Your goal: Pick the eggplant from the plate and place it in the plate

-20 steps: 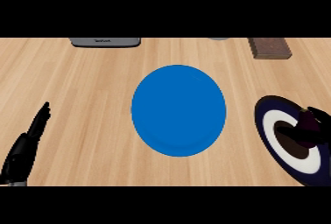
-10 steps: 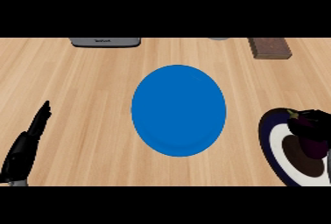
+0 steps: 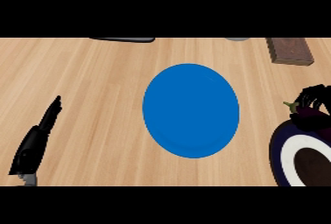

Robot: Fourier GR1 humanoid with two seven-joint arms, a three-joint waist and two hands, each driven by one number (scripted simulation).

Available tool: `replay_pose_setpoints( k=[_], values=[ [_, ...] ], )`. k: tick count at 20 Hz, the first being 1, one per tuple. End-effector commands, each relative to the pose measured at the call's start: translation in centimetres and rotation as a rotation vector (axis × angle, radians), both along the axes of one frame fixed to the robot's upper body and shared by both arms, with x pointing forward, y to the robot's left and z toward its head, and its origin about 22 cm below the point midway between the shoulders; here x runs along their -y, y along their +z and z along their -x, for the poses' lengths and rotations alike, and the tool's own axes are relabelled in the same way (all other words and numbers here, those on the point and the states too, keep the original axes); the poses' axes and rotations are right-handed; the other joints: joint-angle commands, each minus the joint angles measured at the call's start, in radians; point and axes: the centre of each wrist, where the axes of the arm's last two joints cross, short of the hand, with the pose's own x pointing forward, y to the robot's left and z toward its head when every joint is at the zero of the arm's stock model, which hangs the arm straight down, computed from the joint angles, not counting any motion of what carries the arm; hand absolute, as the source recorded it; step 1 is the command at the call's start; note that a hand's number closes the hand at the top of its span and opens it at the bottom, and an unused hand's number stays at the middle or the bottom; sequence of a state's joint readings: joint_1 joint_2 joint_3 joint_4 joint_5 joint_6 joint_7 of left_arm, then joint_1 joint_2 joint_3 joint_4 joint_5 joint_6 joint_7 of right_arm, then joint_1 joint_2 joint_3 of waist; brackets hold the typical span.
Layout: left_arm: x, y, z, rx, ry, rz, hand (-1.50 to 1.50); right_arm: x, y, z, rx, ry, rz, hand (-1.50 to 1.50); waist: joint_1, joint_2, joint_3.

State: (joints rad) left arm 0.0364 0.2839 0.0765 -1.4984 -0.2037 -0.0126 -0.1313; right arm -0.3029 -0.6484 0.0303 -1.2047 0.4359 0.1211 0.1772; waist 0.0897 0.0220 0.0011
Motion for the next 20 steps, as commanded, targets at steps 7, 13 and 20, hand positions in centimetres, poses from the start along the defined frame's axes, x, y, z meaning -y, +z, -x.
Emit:
replay_pose_setpoints(
  k=[7,13,20],
  values=[
    [-1.0,-0.1,-0.4,-0.007,0.017,0.001,0.00,3.1,8.6,-5.3,0.372,0.330,0.177,1.50,-0.027,-0.005,0.002],
    [-2.9,-0.3,0.8,-0.010,0.042,-0.004,0.00,1.4,9.2,-6.8,0.600,0.552,0.026,1.50,-0.058,-0.015,0.000],
    [-4.3,-0.2,0.7,-0.010,0.090,-0.005,0.00,-2.2,11.9,-6.7,0.586,0.784,-0.144,1.50,-0.090,-0.024,-0.002]
  ],
)
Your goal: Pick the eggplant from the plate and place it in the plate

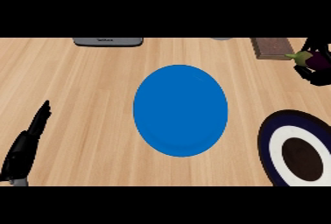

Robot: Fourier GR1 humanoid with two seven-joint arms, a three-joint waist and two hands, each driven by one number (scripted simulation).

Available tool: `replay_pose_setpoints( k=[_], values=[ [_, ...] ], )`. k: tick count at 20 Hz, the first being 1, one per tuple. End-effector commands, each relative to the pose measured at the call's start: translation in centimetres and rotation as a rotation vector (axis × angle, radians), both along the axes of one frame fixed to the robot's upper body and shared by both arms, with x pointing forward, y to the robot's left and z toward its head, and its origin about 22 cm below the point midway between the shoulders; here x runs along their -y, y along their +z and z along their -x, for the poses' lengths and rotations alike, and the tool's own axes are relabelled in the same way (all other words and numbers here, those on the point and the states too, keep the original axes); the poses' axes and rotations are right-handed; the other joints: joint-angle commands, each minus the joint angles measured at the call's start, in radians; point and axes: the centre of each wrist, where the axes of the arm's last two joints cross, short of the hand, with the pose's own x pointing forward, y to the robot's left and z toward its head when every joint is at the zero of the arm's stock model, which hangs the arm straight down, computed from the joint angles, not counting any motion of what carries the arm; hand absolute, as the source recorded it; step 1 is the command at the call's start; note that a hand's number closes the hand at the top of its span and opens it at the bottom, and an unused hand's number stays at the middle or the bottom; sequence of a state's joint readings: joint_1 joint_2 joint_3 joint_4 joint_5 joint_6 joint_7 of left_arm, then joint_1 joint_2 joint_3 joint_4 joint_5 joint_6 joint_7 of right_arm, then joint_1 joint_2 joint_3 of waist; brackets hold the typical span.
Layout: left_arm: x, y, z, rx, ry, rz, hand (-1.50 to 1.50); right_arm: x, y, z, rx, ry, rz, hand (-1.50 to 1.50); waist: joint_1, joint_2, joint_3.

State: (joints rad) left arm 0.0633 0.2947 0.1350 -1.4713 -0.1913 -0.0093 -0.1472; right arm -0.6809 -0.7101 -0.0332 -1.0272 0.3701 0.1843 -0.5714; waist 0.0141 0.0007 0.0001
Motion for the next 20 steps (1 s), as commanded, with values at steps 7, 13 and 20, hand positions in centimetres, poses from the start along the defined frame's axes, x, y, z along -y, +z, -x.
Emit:
replay_pose_setpoints(
  k=[7,13,20],
  values=[
    [0.1,0.7,0.6,-0.010,0.028,-0.001,0.00,-12.0,2.1,1.9,-0.039,0.224,-0.073,1.50,-0.023,-0.011,-0.001],
    [0.5,-0.8,1.1,-0.004,-0.007,0.009,0.00,-17.4,1.5,1.5,-0.136,0.197,-0.073,1.50,-0.010,-0.003,-0.001],
    [0.6,1.4,1.8,-0.011,-0.015,0.011,0.00,-25.1,-1.2,2.0,-0.259,0.209,0.058,1.50,0.001,-0.003,0.000]
  ],
)
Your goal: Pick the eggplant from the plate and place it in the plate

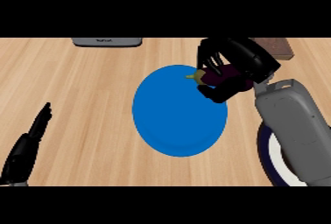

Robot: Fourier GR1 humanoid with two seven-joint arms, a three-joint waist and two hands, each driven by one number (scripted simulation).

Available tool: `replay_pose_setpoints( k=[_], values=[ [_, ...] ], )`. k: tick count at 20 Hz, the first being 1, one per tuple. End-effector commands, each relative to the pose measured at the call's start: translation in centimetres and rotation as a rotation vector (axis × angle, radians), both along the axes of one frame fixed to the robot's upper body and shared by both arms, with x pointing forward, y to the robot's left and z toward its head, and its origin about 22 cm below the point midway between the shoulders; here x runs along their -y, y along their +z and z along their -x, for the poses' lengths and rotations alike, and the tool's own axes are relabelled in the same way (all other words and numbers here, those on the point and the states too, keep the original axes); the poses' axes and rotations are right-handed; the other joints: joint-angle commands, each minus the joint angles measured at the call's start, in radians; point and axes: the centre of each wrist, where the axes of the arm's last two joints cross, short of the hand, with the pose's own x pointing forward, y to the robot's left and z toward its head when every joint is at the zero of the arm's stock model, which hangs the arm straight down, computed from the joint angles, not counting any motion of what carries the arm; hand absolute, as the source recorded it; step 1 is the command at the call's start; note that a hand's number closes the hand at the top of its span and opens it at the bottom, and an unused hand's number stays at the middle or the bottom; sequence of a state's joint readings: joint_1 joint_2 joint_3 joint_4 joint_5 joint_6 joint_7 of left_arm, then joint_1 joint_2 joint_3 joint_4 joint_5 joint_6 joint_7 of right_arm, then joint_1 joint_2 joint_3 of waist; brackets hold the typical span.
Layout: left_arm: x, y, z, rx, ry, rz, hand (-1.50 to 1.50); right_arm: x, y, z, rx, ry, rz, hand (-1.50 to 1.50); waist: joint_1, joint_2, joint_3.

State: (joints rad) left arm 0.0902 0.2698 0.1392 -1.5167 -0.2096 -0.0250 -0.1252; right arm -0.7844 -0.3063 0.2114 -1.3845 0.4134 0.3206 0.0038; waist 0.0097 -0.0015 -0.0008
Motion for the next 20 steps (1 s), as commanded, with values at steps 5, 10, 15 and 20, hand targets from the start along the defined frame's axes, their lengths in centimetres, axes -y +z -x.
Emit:
replay_pose_setpoints(
  k=[5,10,15,20],
  values=[
    [0.8,0.8,-0.3,-0.001,-0.010,-0.020,0.00,-8.0,-5.6,-0.9,-0.076,0.017,0.095,1.50,0.012,0.005,0.001],
    [0.4,1.5,0.1,0.006,-0.008,0.003,0.00,-8.1,-9.1,-1.1,-0.296,-0.038,-0.035,1.50,0.012,0.006,0.001],
    [0.2,-0.8,0.3,0.007,0.006,-0.014,0.00,-10.1,-10.5,-1.3,-0.307,-0.107,0.048,-1.50,0.008,0.004,0.000],
    [0.5,1.1,-1.4,0.001,-0.003,0.006,0.00,-7.7,-12.1,-1.2,-0.269,-0.092,-0.150,-1.50,-0.006,0.003,0.001]
  ],
)
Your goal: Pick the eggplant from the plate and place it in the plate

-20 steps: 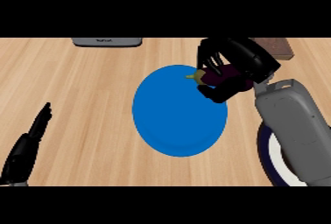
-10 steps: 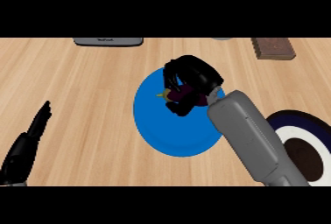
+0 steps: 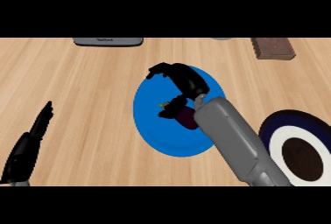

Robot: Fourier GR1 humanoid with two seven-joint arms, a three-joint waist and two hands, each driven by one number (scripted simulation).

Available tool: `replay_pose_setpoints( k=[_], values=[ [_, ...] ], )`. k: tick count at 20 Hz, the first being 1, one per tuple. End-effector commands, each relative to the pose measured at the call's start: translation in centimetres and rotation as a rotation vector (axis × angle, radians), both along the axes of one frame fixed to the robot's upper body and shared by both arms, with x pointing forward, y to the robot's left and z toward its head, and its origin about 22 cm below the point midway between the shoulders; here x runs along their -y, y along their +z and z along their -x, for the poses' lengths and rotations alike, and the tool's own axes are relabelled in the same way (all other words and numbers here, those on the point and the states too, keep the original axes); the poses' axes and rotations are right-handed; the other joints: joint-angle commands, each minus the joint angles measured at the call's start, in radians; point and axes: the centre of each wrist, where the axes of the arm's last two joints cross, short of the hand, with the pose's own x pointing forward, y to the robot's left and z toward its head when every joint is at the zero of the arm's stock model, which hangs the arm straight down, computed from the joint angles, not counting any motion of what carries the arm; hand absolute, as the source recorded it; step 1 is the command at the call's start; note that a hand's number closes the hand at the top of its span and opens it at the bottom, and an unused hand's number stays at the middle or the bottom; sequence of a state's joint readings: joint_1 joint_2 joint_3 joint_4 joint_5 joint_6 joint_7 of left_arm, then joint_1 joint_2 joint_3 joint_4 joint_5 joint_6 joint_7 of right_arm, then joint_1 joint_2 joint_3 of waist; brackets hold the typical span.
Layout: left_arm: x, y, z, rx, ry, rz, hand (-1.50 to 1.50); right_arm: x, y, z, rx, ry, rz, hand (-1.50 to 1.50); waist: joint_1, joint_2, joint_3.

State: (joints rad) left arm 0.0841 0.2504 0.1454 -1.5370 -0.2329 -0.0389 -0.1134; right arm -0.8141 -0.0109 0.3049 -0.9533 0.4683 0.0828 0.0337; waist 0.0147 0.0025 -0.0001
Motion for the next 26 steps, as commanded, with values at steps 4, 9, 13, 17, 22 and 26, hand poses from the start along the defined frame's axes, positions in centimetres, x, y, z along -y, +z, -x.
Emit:
replay_pose_setpoints(
  k=[4,9,13,17,22,26],
  values=[
    [0.2,1.1,0.1,-0.014,-0.002,0.014,0.00,1.9,1.8,-1.2,0.009,-0.131,-0.311,-1.50,-0.002,-0.003,0.001],
    [-1.1,-0.6,0.3,-0.006,0.008,0.009,0.00,7.4,2.0,-3.4,0.008,-0.306,-0.417,-1.50,-0.004,0.002,0.000],
    [-1.6,0.2,0.3,-0.001,0.012,-0.004,0.00,12.2,2.8,-4.2,-0.054,-0.318,-0.601,-1.50,-0.004,0.002,0.001],
    [0.0,-0.3,-0.3,0.012,-0.020,0.005,0.00,18.0,3.2,-5.4,-0.010,-0.293,-0.691,-1.50,0.006,0.007,0.001],
    [0.9,0.1,-0.1,0.019,-0.011,0.006,0.00,25.4,1.1,-4.6,0.033,-0.258,-0.690,-1.50,0.017,0.010,0.002],
    [1.3,-0.5,-1.7,0.020,-0.031,-0.006,0.00,25.8,-1.2,-4.5,0.049,-0.231,-0.665,-1.50,0.023,0.016,0.002]
  ],
)
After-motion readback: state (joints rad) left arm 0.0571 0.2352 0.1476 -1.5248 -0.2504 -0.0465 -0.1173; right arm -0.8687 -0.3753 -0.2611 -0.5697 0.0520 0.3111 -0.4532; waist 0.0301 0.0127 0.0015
